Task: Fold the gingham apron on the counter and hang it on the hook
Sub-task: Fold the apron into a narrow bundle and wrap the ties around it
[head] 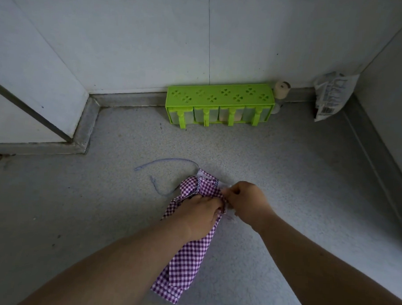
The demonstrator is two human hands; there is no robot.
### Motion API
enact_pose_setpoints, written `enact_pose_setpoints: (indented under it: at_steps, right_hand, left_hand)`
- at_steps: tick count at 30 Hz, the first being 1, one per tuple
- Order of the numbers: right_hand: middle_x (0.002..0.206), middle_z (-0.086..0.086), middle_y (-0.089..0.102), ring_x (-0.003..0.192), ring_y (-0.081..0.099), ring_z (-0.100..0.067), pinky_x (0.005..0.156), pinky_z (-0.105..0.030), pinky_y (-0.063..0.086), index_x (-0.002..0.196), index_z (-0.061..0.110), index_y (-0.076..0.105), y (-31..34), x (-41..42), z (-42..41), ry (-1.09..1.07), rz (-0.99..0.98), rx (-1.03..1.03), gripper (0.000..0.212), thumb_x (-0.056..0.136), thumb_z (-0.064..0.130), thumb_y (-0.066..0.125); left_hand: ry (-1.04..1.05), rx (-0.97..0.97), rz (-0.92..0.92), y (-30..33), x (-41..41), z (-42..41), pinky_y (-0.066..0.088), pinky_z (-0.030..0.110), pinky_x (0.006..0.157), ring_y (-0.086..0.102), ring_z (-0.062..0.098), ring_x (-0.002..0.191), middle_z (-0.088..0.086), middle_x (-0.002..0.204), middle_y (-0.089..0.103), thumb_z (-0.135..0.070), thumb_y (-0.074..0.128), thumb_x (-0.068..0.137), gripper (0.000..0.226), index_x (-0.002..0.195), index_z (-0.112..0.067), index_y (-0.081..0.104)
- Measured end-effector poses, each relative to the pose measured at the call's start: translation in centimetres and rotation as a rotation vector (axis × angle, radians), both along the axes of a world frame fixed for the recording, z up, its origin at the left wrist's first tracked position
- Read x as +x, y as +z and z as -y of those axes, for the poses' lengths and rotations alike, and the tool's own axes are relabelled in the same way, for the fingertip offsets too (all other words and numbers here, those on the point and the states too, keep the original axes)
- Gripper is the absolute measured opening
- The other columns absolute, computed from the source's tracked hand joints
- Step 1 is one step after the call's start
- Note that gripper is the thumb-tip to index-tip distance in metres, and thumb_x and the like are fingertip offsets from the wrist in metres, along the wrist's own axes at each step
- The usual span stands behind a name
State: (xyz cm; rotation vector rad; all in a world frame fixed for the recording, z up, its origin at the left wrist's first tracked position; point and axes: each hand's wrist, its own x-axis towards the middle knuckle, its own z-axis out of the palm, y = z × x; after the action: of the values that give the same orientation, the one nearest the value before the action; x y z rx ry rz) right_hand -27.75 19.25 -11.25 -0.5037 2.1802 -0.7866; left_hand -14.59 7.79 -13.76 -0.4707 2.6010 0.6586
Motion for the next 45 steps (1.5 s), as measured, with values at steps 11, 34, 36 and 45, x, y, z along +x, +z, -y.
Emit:
enact_pose_setpoints:
  at_steps: [11,34,36,45]
  right_hand:
    - [0.084,0.008,0.066,0.078,0.062,-0.008,0.063,-0.023,0.046,0.088,0.028,0.066,0.0,1.8,0.2,0.101,-0.123,-0.08,0.014,0.095,0.04,0.068]
    - [0.096,0.007,0.059,0.085,0.056,-0.009,0.071,-0.013,0.041,0.097,0.02,0.067,-2.3,1.2,-1.7,0.363,-0.251,-0.098,0.01,0.1,0.018,0.058]
    - [0.106,0.005,0.058,0.091,0.056,-0.01,0.079,-0.021,0.046,0.102,0.02,0.066,-2.5,1.2,-2.0,0.422,-0.345,-0.13,0.009,0.1,0.021,0.058]
    - [0.12,0.011,0.062,0.108,0.062,-0.012,0.089,-0.03,0.049,0.124,0.028,0.058,-1.7,1.4,-0.8,0.415,-0.408,-0.114,0.023,0.107,0.033,0.043]
  left_hand:
    - [0.259,0.381,0.14,0.2,-1.3,0.9,0.05,0.043,0.109,0.066,0.025,0.116,0.004,0.128,0.07,-0.056,0.036,0.097,0.045,0.142,-0.058,0.039]
    - [0.321,0.261,-0.092,1.0,0.0,1.2,0.051,0.034,0.07,0.065,0.014,0.073,-0.004,0.078,0.069,-0.042,0.062,0.102,0.023,0.082,-0.031,0.067]
    - [0.305,0.195,-0.118,1.2,0.4,1.4,0.05,0.035,0.065,0.061,0.014,0.065,-0.004,0.071,0.065,-0.044,0.061,0.102,0.029,0.08,-0.026,0.063]
    - [0.139,0.039,-0.134,2.6,0.6,2.1,0.057,0.036,0.078,0.067,0.01,0.082,-0.009,0.094,0.073,-0.043,0.056,0.104,0.014,0.102,-0.032,0.065]
